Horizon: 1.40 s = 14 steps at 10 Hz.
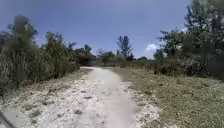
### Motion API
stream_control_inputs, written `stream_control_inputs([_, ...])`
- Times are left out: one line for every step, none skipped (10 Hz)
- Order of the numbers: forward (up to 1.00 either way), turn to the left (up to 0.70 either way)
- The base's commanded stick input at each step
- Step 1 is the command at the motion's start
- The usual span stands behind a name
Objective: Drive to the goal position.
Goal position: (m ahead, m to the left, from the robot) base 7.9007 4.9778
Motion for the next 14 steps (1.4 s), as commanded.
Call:
stream_control_inputs([0.50, 0.00])
stream_control_inputs([0.50, 0.00])
stream_control_inputs([0.50, 0.00])
stream_control_inputs([0.50, 0.00])
stream_control_inputs([0.50, 0.00])
stream_control_inputs([0.50, 0.00])
stream_control_inputs([0.50, 0.00])
stream_control_inputs([0.50, 0.00])
stream_control_inputs([0.50, 0.00])
stream_control_inputs([0.50, 0.00])
stream_control_inputs([0.50, 0.00])
stream_control_inputs([0.50, 0.00])
stream_control_inputs([0.50, 0.00])
stream_control_inputs([0.50, 0.00])
